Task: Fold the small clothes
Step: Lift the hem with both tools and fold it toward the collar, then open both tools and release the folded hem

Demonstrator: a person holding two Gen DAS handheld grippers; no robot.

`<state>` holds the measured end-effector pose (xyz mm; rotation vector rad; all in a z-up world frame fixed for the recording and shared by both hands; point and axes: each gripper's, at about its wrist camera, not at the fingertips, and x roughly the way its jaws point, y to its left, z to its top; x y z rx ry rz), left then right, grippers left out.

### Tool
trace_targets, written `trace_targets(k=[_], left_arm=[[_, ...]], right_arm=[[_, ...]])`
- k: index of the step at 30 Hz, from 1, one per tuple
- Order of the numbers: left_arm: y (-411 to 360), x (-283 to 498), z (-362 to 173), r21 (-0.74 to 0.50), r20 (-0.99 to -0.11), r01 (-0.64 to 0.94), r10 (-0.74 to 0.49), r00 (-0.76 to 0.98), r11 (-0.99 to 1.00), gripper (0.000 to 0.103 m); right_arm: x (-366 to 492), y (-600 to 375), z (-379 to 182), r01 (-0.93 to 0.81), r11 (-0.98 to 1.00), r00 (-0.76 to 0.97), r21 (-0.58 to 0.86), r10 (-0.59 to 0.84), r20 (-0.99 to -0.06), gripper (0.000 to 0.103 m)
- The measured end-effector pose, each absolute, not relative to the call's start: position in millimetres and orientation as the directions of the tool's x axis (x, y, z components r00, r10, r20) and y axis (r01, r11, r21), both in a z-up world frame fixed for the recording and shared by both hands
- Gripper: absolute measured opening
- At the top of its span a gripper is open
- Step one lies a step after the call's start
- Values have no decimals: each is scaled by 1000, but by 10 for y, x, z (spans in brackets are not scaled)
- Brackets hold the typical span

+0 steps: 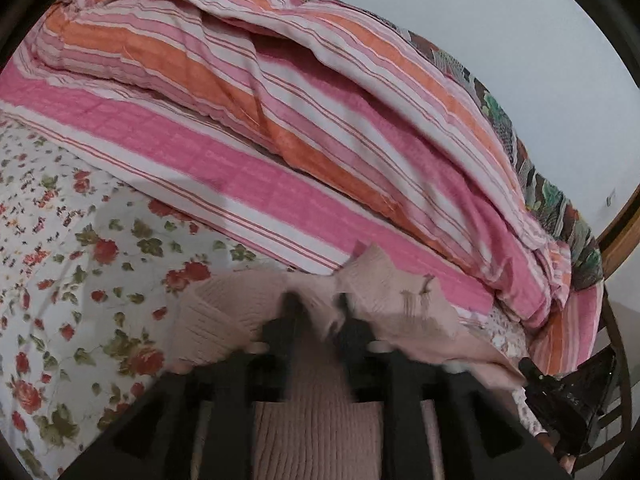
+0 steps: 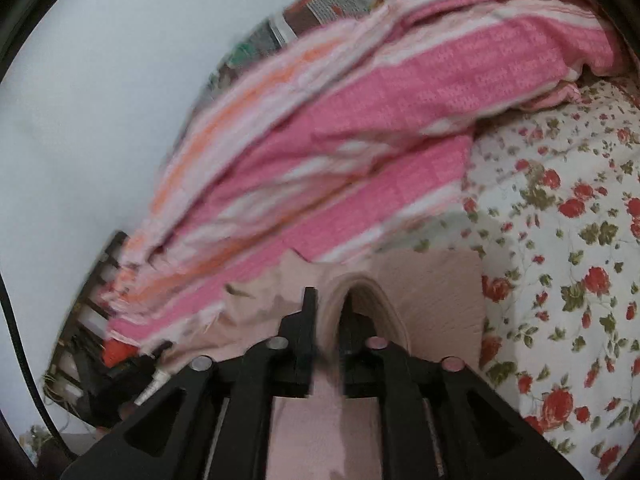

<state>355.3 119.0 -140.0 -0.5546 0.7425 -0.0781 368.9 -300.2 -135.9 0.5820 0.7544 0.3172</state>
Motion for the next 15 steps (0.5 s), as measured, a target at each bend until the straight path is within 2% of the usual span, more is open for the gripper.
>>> trace_targets(k=[2, 6, 10, 15], left_arm=[[1201, 3475, -1364, -510, -590, -119, -245, 769, 852, 75], [1193, 3248, -1279, -490, -576, -111, -226, 786, 865, 77], [1140, 2920, -1270, -468, -601, -116, -220, 768, 876, 77], [1079, 2289, -1314, -468, -600, -111, -223, 769, 877, 78]], right_arm=[[3660, -2987, -1368, -87, 815, 684, 572, 467, -561, 38], [3493, -2954, -1205, -110, 873, 699, 475, 408, -588, 39], [3185, -3006, -1109, -129, 872, 680, 473, 424, -597, 41], [2613, -3098, -1136, -151, 890, 660, 431, 416, -626, 53]])
